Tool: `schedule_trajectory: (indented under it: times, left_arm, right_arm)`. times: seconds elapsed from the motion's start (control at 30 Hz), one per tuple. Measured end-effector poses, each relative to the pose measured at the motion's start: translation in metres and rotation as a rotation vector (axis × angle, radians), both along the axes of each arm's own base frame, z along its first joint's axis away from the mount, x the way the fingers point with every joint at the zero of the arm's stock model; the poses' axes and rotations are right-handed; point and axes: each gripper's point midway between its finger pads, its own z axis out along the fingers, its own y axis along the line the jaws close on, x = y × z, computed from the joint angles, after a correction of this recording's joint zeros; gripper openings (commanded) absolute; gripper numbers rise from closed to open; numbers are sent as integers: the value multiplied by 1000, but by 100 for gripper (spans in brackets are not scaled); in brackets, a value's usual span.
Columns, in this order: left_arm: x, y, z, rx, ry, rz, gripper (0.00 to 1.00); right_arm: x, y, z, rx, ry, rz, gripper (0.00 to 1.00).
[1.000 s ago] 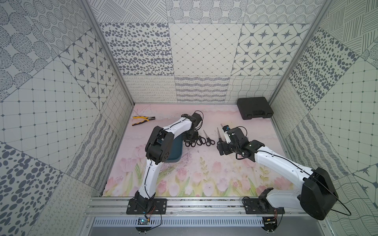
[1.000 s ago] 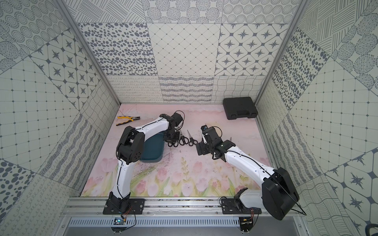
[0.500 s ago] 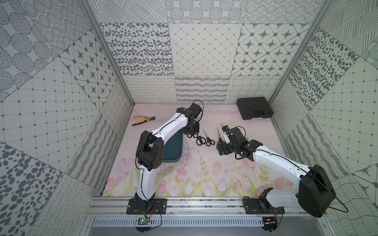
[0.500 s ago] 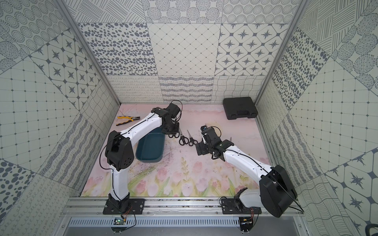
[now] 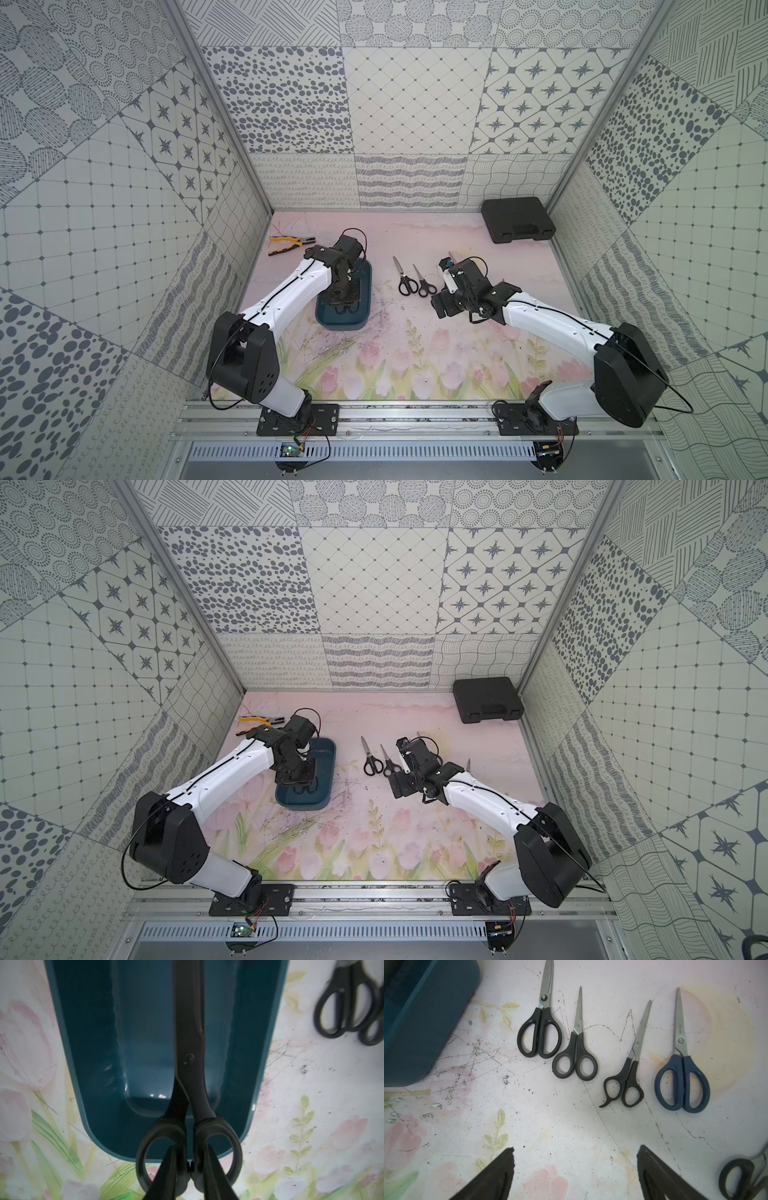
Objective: Put the scissors into the storage box
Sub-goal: Pick up the scissors from the center of the board, then place the scissors in the storage box, then pick up the scissors from the center of the board.
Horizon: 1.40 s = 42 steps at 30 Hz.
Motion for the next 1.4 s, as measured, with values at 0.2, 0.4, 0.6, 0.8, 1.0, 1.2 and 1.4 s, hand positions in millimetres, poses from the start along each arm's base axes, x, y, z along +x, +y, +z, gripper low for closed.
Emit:
schedule_trajectory:
  times: [0.2,0.4,0.6,0.8,1.0,1.2,1.4]
  left_arm:
    - [3,4,-31,23,76,-13,0]
    - [17,6,-56,41,111,-16,10]
    - [33,6,-63,47,100,-22,56]
    - [56,-1,-16,46,-48,-20,70]
    - [71,-68,45,-15,-224,-130,65]
    - [74,-146,36,-97,-210,-201,59]
    - [91,-181,-2,-122,-146,-160,57]
  right_arm:
    - [1,11,6,14,-8,21,95]
    - [3,9,9,12,-23,13,96]
    - [2,4,17,13,-52,-4,96]
    - [4,-1,19,1,-67,-25,97]
    - [16,-31,16,23,-58,-179,97]
    - [25,-95,4,66,-26,-439,97]
    - [17,-97,18,104,-65,-438,97]
